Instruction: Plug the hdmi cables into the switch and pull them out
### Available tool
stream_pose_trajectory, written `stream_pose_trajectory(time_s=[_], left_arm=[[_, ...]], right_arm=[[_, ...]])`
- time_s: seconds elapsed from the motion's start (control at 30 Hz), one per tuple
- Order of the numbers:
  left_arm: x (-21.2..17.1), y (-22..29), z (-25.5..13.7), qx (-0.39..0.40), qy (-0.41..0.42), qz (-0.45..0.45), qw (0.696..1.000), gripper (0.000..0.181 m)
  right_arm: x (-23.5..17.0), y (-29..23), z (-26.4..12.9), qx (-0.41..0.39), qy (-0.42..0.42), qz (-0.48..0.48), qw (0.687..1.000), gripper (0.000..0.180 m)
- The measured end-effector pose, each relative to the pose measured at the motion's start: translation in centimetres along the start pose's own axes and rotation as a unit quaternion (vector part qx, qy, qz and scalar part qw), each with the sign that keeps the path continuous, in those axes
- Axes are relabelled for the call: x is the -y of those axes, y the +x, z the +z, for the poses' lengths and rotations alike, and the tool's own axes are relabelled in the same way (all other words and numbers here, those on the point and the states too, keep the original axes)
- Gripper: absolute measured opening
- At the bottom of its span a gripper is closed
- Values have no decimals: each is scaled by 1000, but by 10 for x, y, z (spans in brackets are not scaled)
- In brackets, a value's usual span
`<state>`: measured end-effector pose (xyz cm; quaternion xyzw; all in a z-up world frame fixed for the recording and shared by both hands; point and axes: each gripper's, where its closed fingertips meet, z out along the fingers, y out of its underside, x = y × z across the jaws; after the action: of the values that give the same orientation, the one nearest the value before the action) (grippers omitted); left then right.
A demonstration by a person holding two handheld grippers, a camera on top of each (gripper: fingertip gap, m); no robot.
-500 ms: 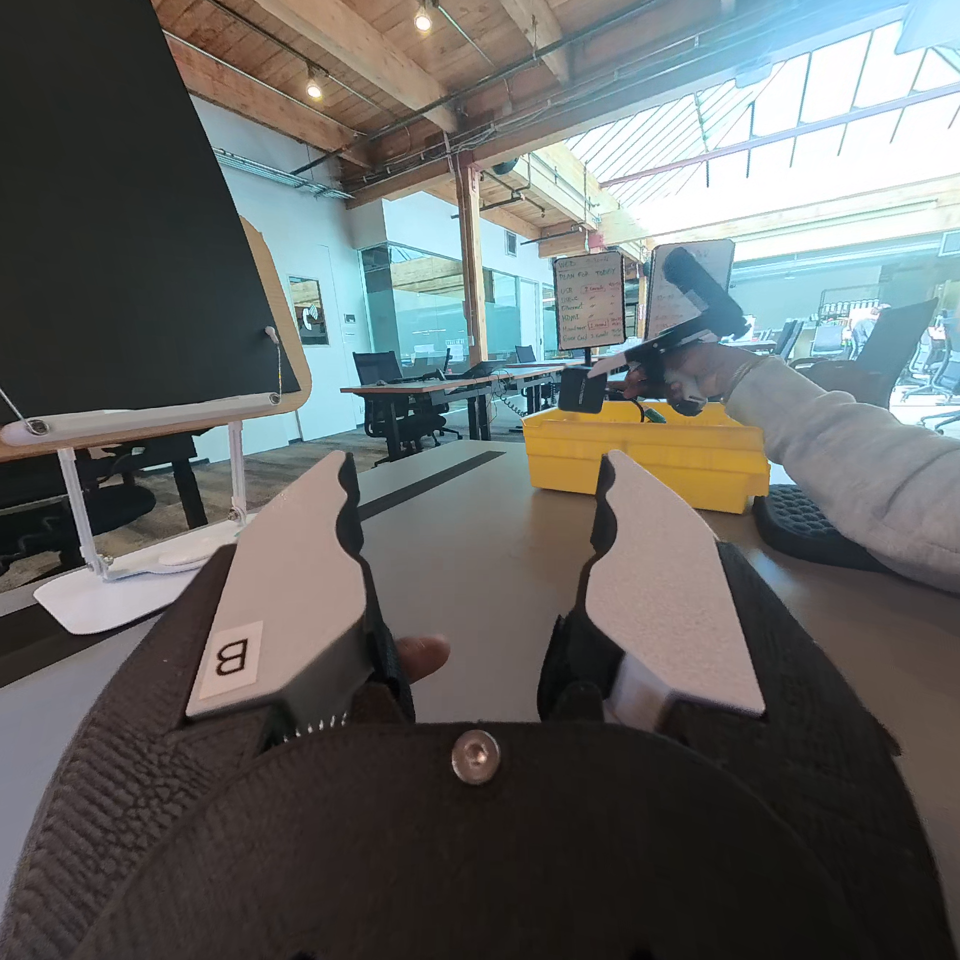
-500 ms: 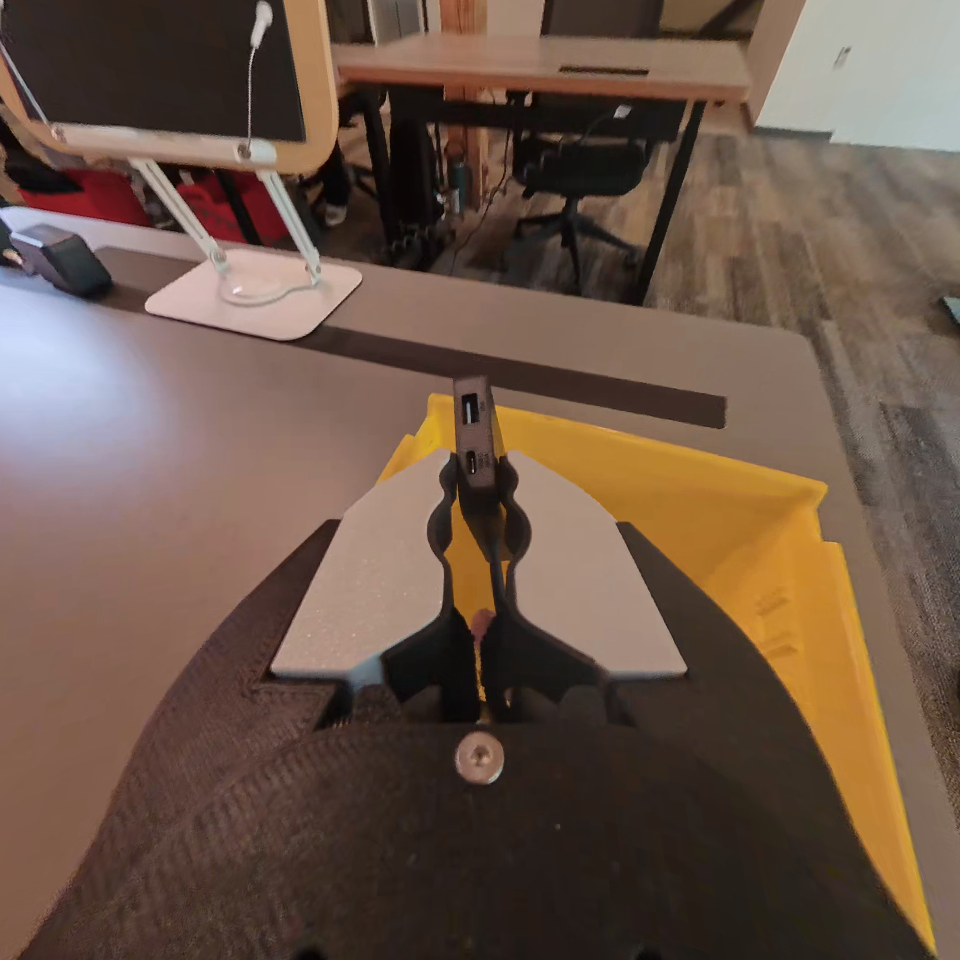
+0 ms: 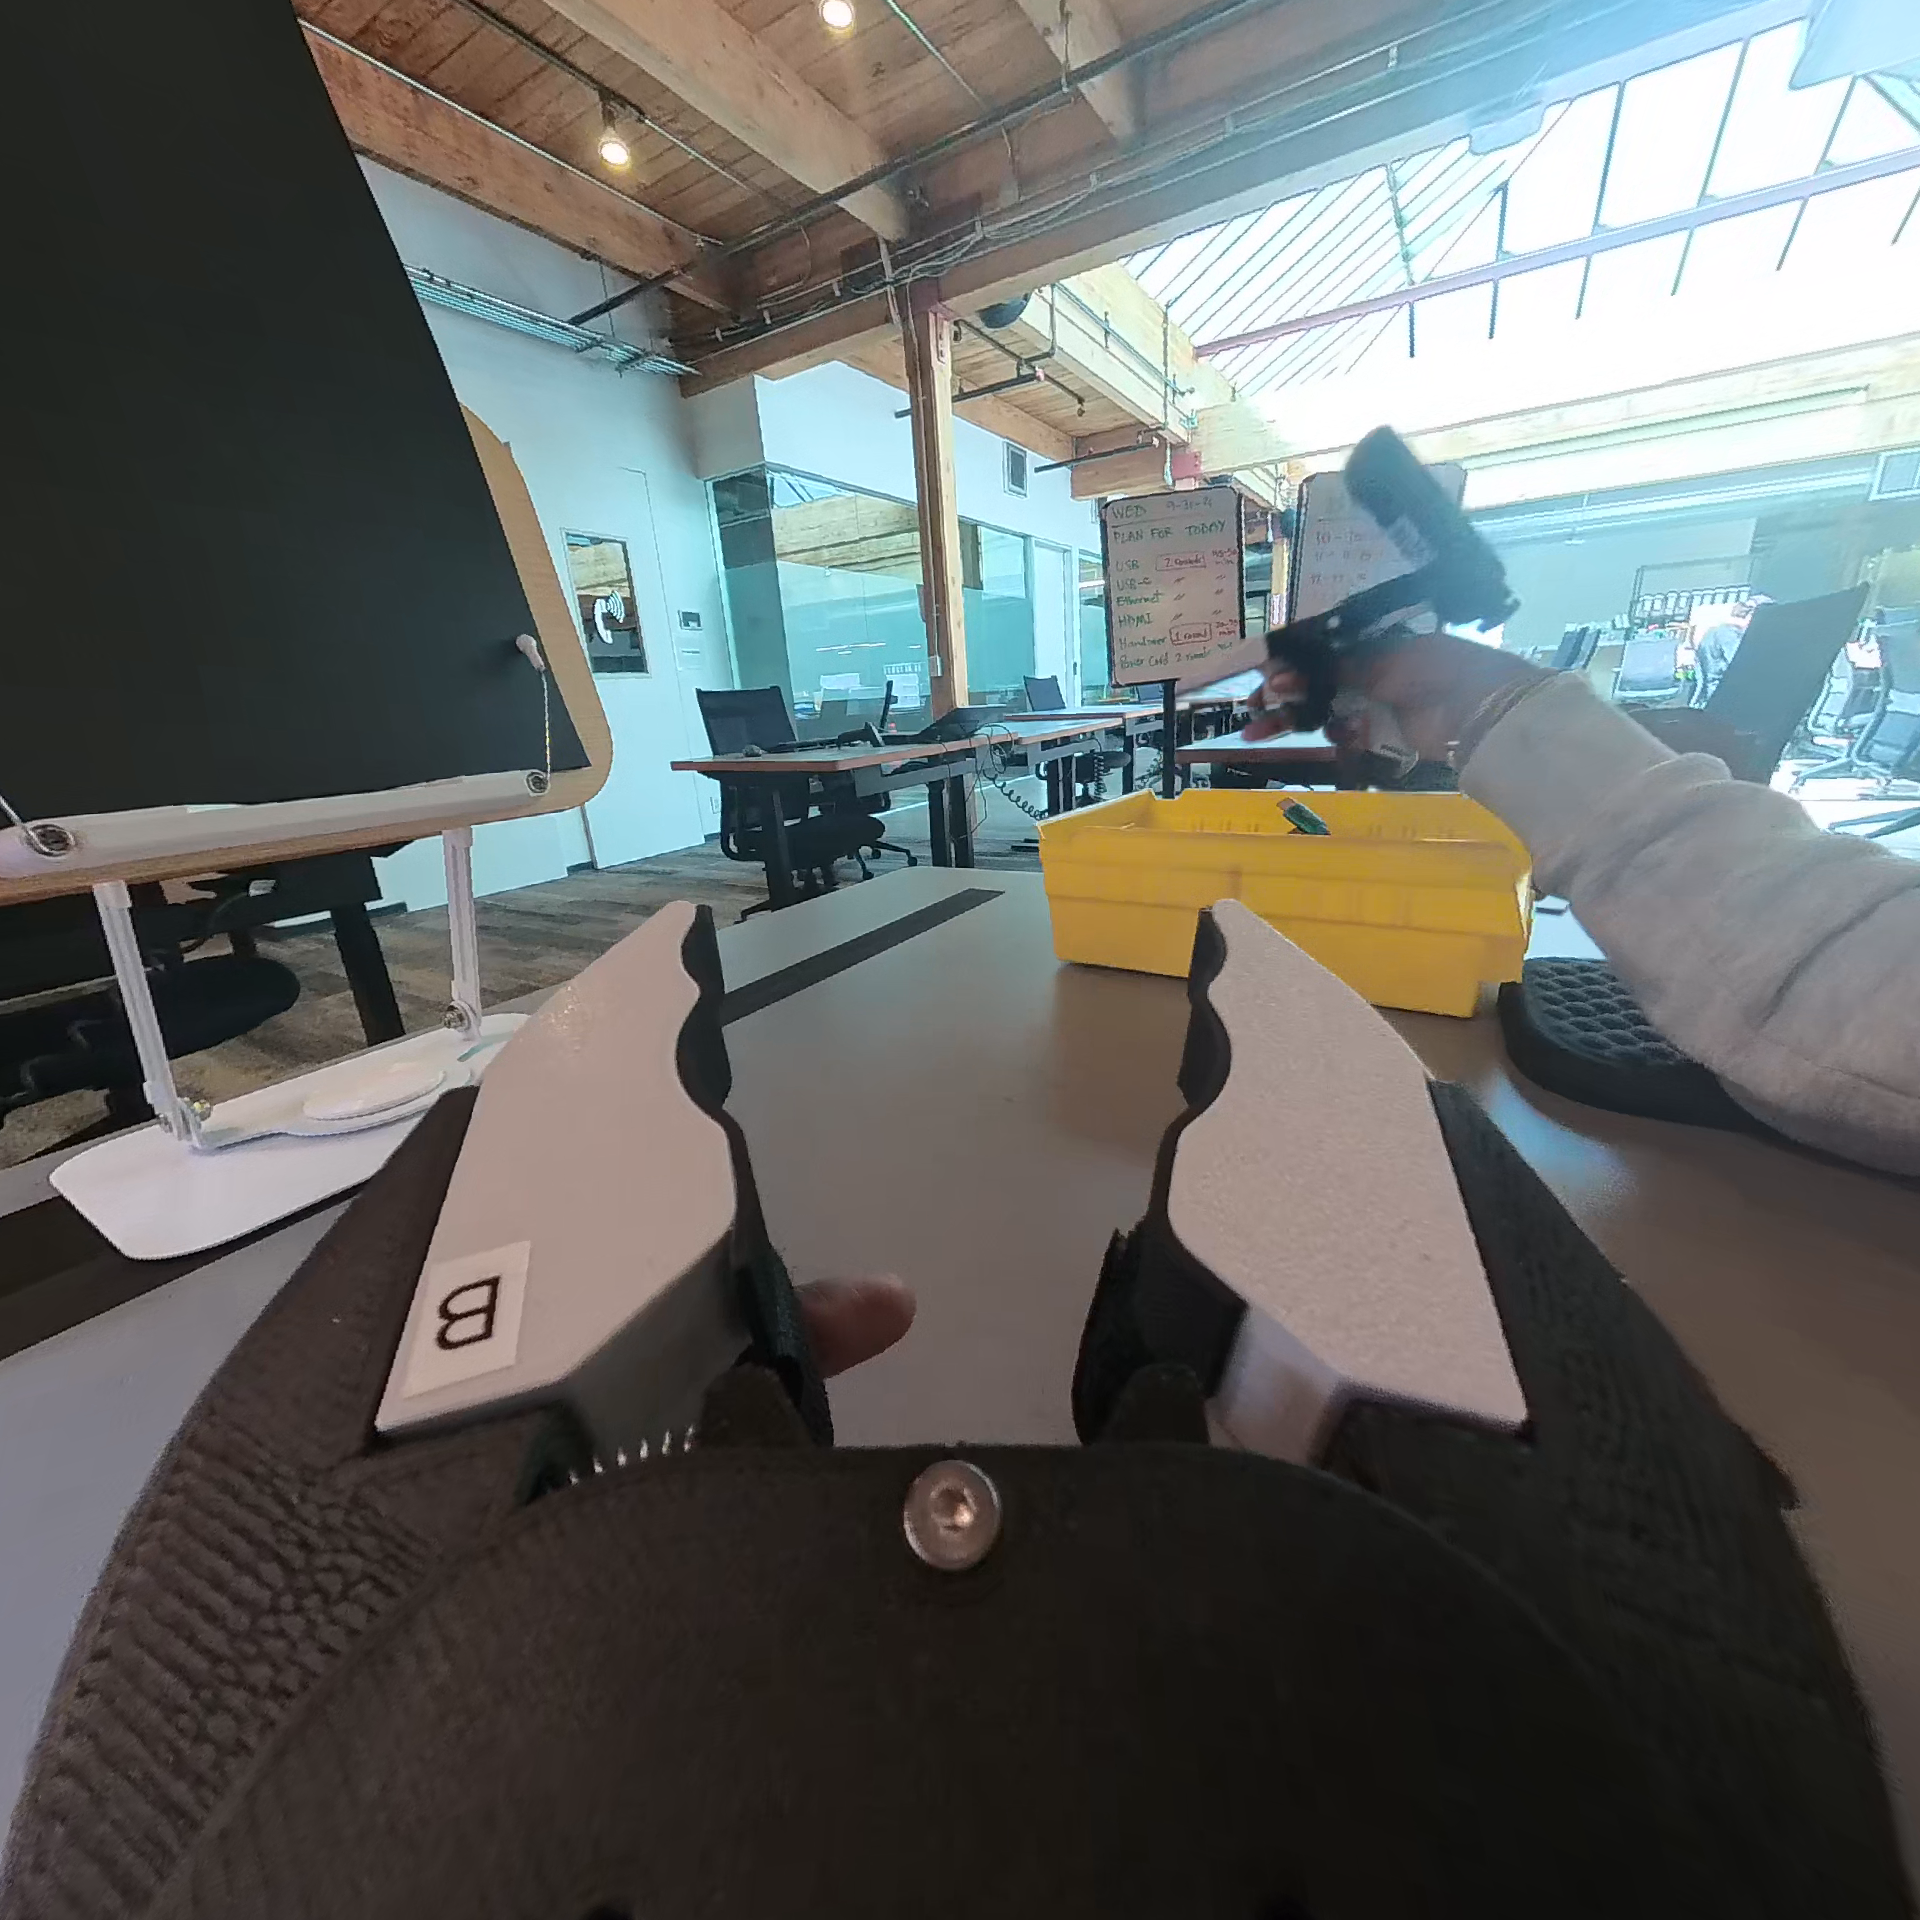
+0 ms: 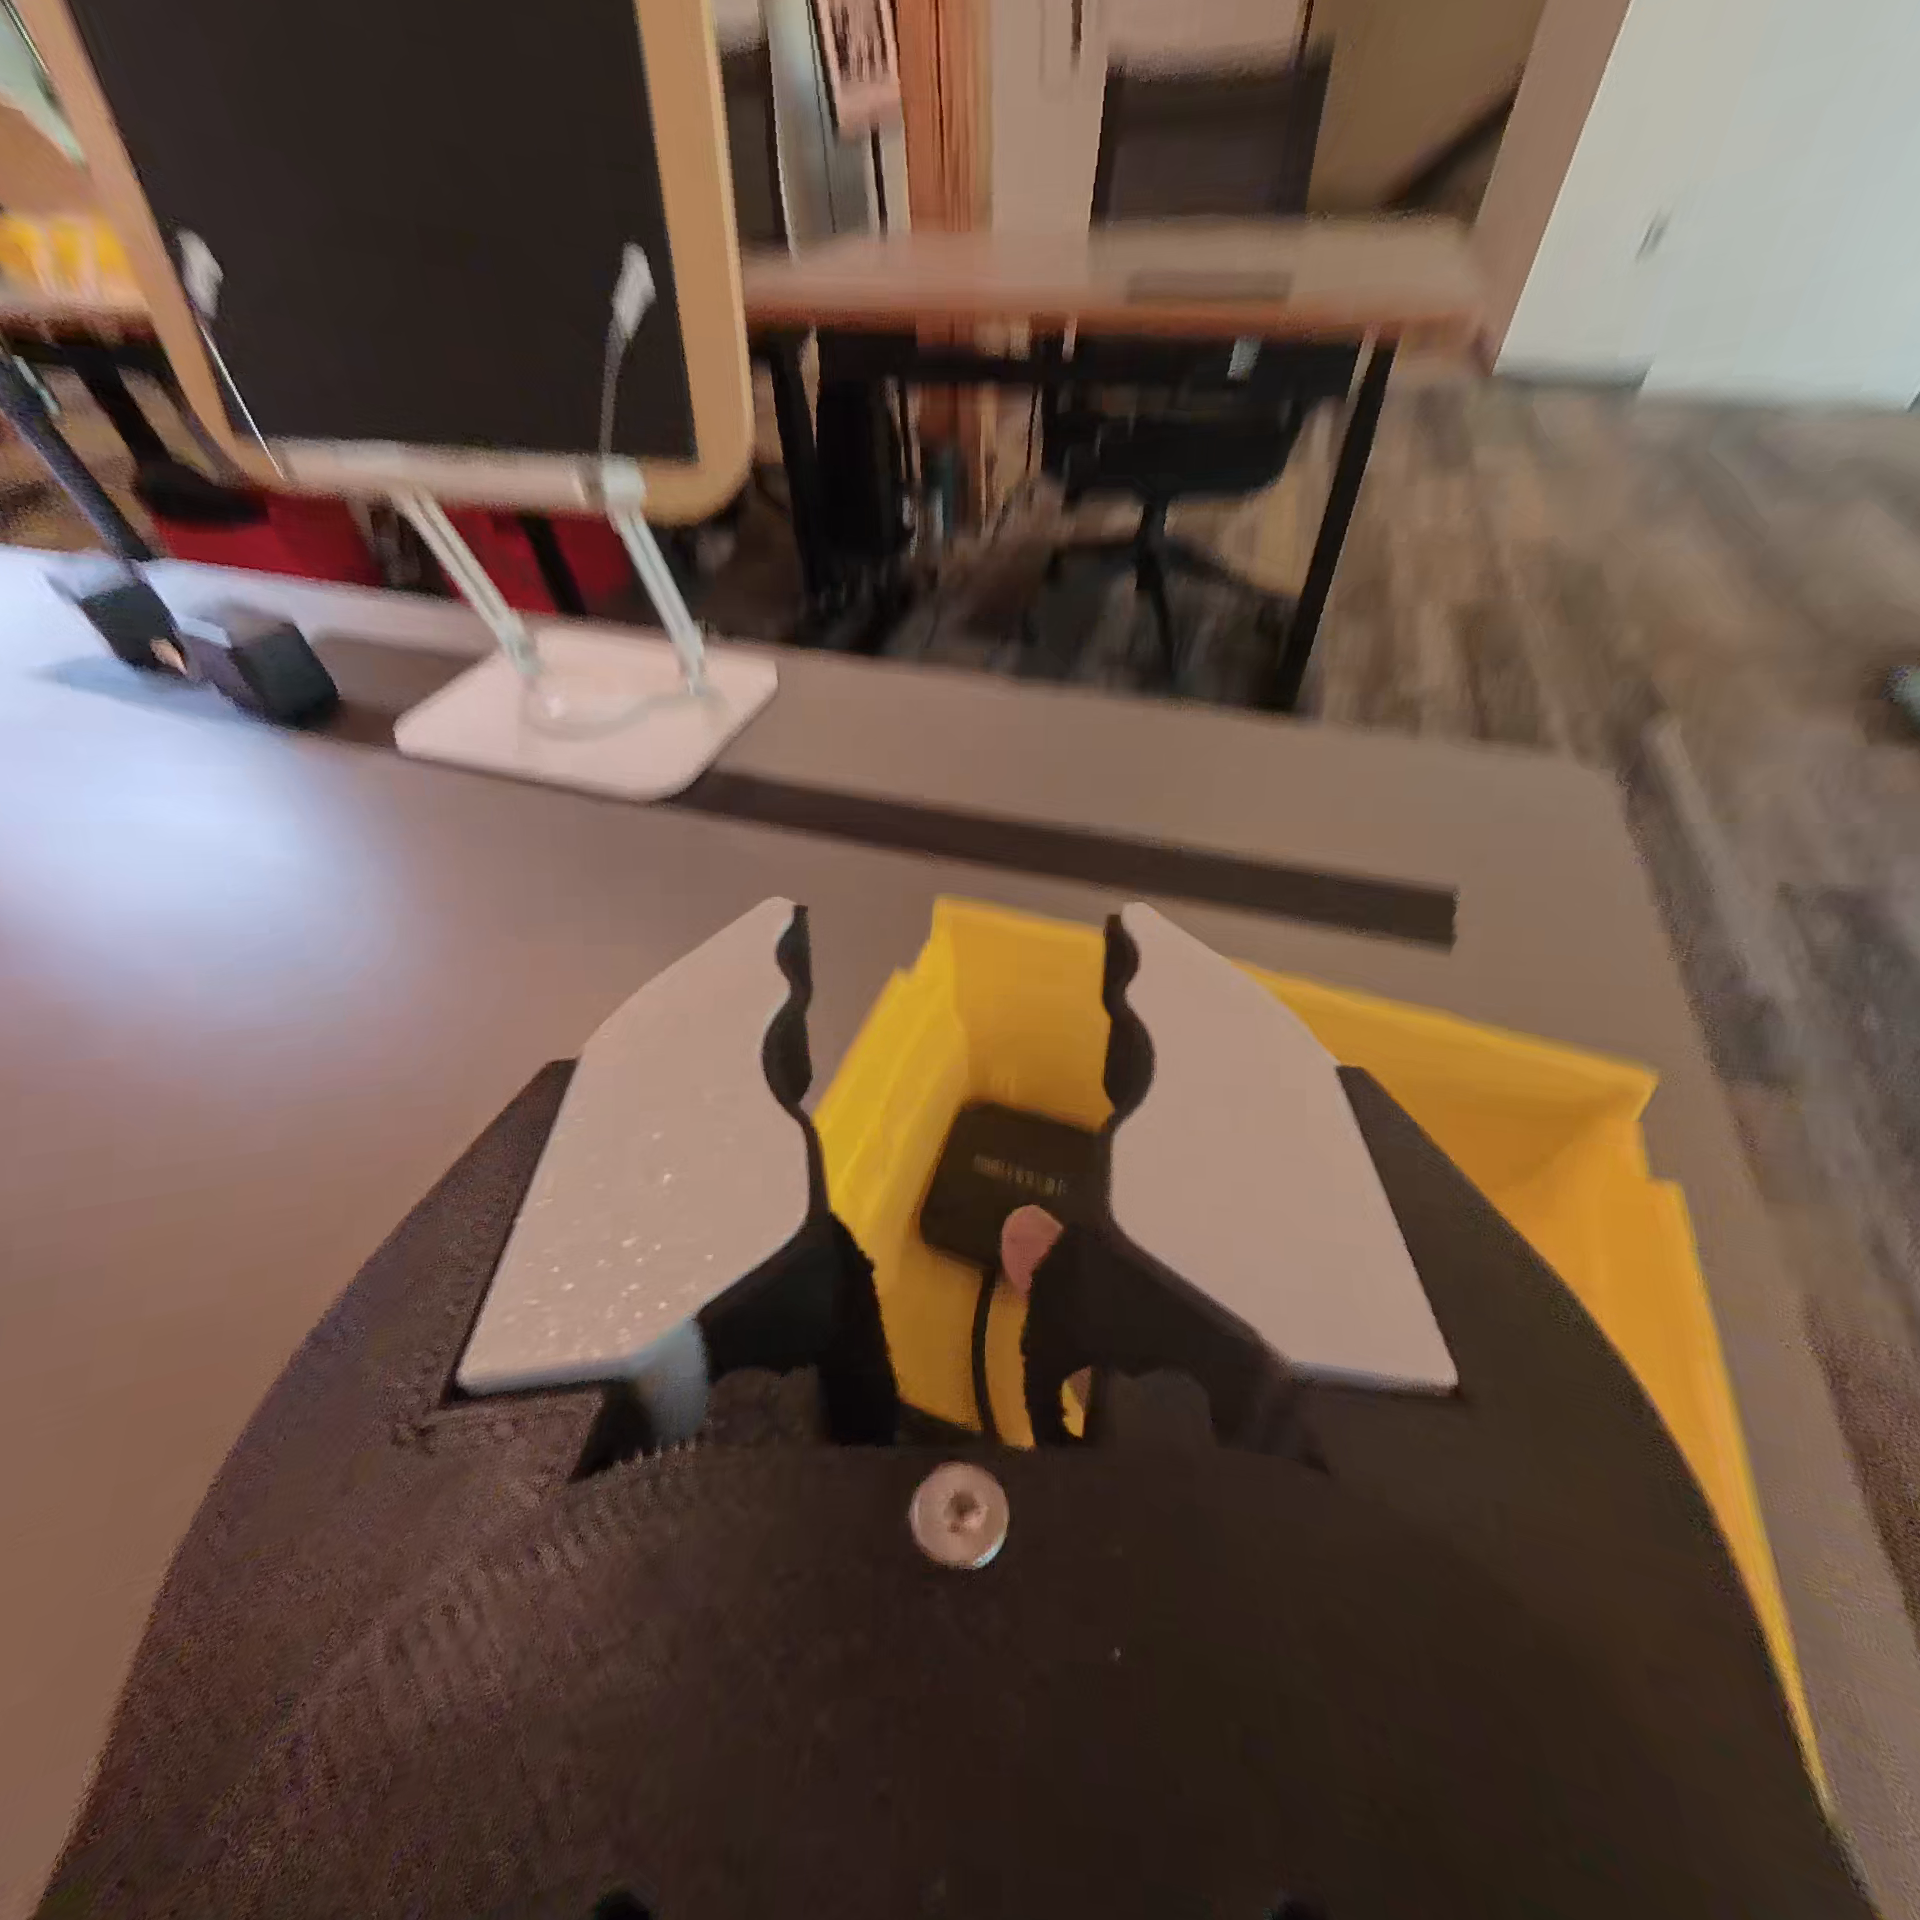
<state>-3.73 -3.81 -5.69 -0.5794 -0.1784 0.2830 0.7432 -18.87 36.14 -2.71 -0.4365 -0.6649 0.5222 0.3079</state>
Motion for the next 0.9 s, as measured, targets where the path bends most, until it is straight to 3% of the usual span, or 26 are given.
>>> stream_pose_trajectory(time_s=[0.1,0.23,0.3,0.4,0.53,0.7,0.8,0.9], left_arm=[[0,-1,0,3,1,-2,1000,83],[-2,-4,-1,14,-7,1,1000,79],[-3,-6,-1,18,-11,0,1000,77],[-6,-8,-1,25,-20,5,999,75],[-4,3,-1,-5,-50,-11,999,84],[55,8,-21,-9,-3,-36,999,105],[108,-21,-69,76,43,-41,995,106],[139,-80,-151,234,60,-65,968,99]], right_arm=[[50,-9,-30,-9,145,-32,989,76],[110,-41,-88,31,344,-71,936,110],[128,-52,-115,54,399,-54,914,133],[141,-55,-143,41,444,-61,893,145],[144,-53,-165,33,458,-45,887,142],[159,-31,-234,99,610,127,776,127],[155,-20,-246,71,615,139,773,114],[151,-10,-258,25,626,139,767,103]])
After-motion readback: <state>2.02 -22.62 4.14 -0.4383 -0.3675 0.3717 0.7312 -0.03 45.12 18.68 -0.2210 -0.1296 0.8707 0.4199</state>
